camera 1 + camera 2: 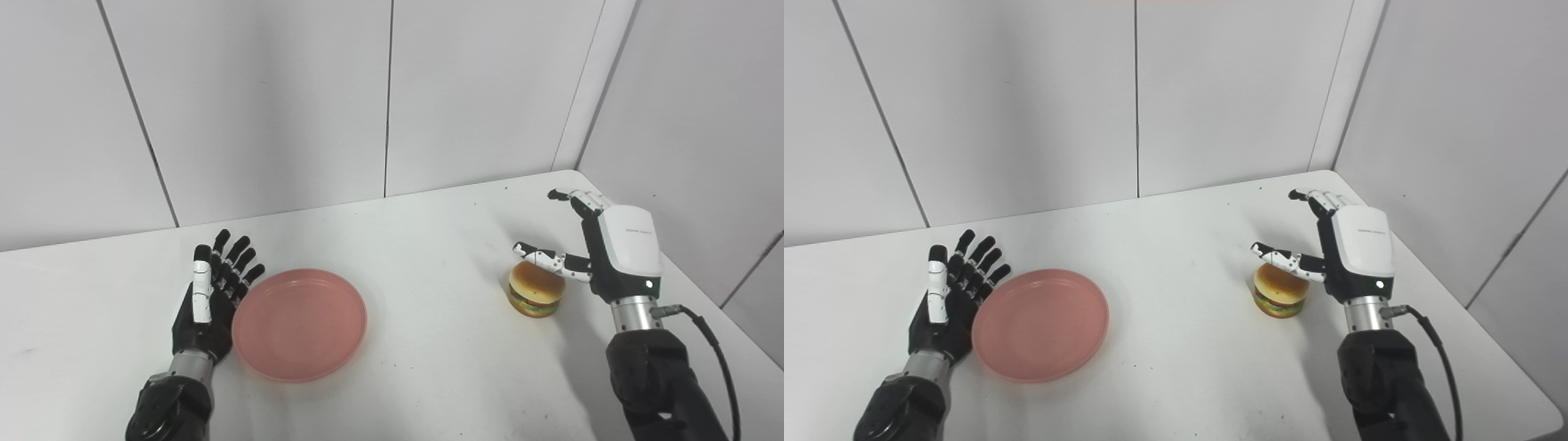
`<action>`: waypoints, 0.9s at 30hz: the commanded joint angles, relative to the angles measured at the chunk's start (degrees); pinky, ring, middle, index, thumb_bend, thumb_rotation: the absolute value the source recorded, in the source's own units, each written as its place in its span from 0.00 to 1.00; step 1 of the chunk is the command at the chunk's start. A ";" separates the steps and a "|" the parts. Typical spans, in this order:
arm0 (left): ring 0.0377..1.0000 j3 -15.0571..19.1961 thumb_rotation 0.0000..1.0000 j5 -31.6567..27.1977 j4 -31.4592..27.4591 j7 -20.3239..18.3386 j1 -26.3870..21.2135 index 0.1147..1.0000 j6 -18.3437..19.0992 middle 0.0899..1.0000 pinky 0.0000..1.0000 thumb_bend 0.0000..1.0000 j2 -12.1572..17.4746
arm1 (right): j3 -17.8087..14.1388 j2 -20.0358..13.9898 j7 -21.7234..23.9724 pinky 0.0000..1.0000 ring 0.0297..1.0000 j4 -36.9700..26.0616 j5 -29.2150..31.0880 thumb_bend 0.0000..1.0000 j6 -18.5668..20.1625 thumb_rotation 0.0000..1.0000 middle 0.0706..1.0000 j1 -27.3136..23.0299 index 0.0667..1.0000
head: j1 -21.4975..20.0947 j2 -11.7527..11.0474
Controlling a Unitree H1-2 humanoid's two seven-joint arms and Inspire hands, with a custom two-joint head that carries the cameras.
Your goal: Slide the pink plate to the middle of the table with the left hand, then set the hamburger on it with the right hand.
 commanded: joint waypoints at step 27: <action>0.96 1.74 0.87 -4.81 -3.01 -0.95 0.54 1.00 6.18 0.97 0.88 0.92 -1.10 | 5.48 -4.49 8.97 0.63 0.72 3.17 7.03 0.67 9.63 0.91 0.73 -2.38 0.76 | 1.83 1.59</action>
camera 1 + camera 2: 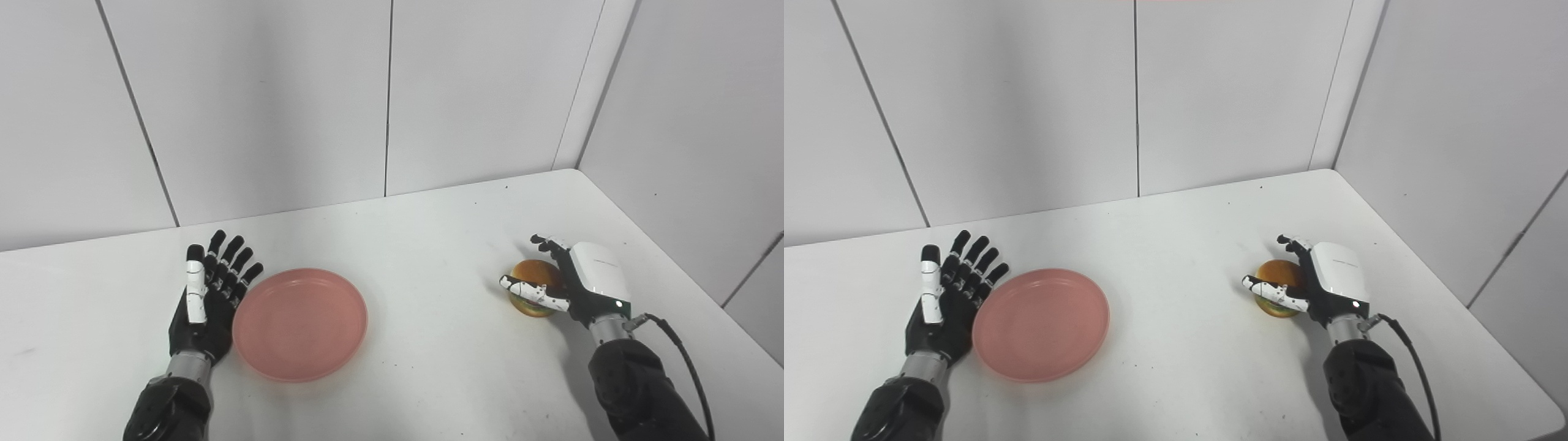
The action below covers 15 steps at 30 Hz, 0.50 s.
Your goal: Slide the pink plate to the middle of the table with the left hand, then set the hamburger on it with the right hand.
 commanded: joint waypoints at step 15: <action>0.94 0.26 0.87 -0.15 -2.50 0.83 -0.19 1.00 3.61 0.96 0.87 0.90 -0.44 | 0.32 -6.29 2.78 0.61 0.71 -2.84 2.98 0.68 1.09 0.88 0.73 -2.53 0.72 | 1.00 1.53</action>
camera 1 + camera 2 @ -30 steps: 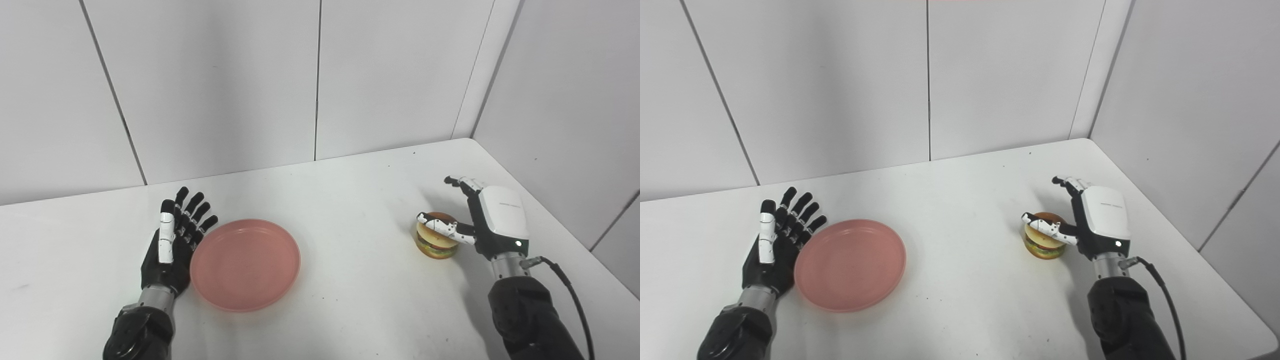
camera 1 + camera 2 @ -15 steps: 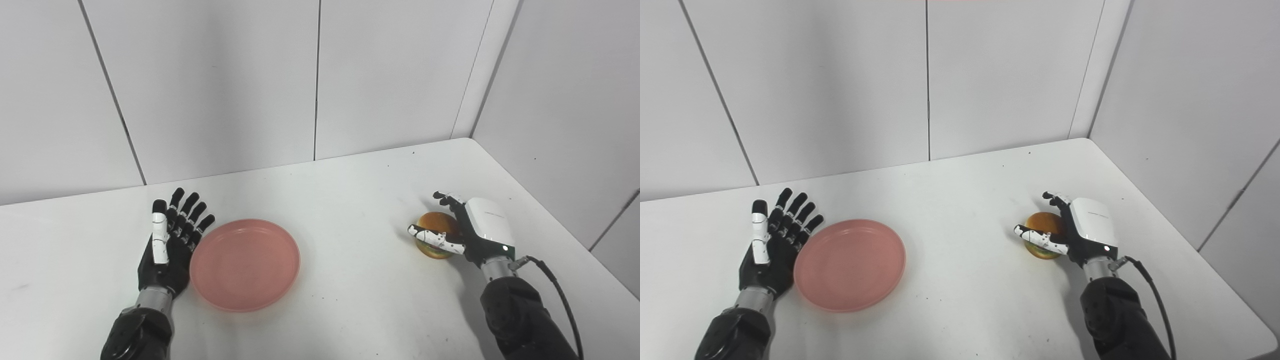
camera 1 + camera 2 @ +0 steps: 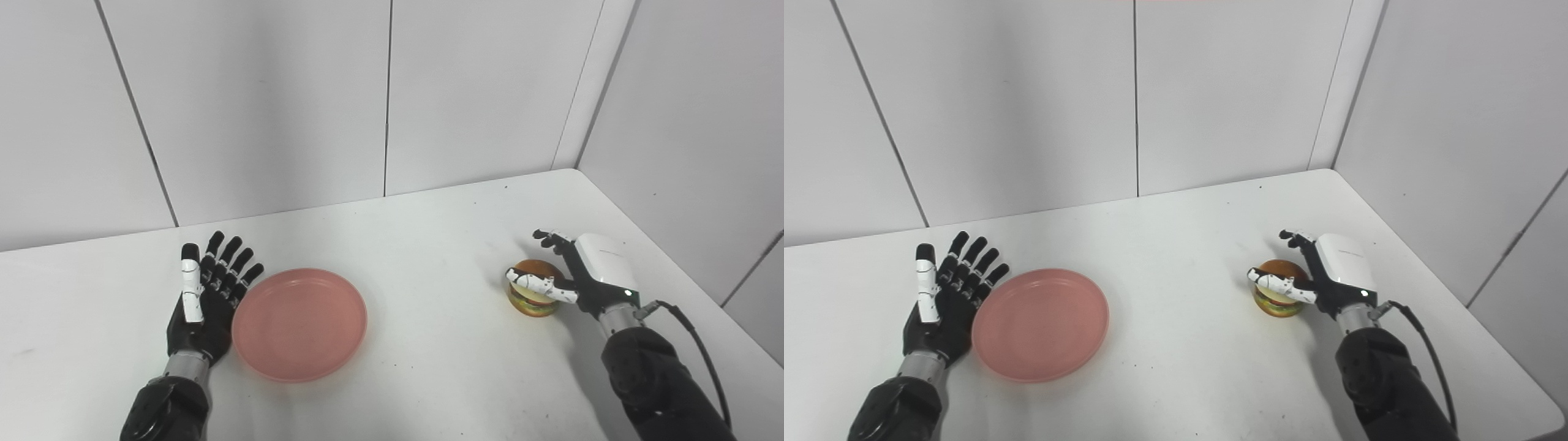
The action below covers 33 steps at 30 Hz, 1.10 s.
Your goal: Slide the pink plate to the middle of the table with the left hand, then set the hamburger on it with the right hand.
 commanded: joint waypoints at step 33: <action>0.94 -0.33 0.85 0.72 -3.08 1.53 -0.02 1.00 3.52 0.96 0.88 0.87 -1.30 | 1.99 -0.99 4.68 0.55 0.65 -8.74 3.42 0.64 1.80 0.82 0.71 -0.63 0.72 | 0.97 1.76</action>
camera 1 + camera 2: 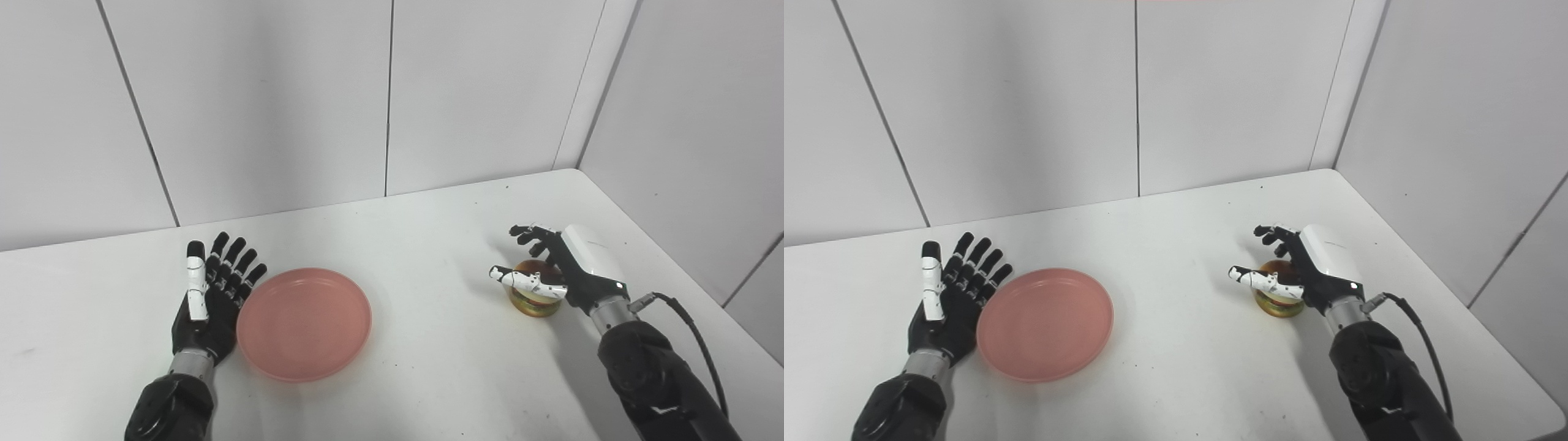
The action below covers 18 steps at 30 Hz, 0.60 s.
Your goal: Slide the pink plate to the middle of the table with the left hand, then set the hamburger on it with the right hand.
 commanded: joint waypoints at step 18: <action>0.95 -0.04 0.84 -0.16 -0.54 -0.05 -0.52 1.00 0.53 0.97 0.88 0.89 0.11 | 8.24 -4.35 -12.04 0.99 0.87 20.94 -10.16 0.75 -3.13 1.00 0.78 -5.46 0.73 | 0.10 0.27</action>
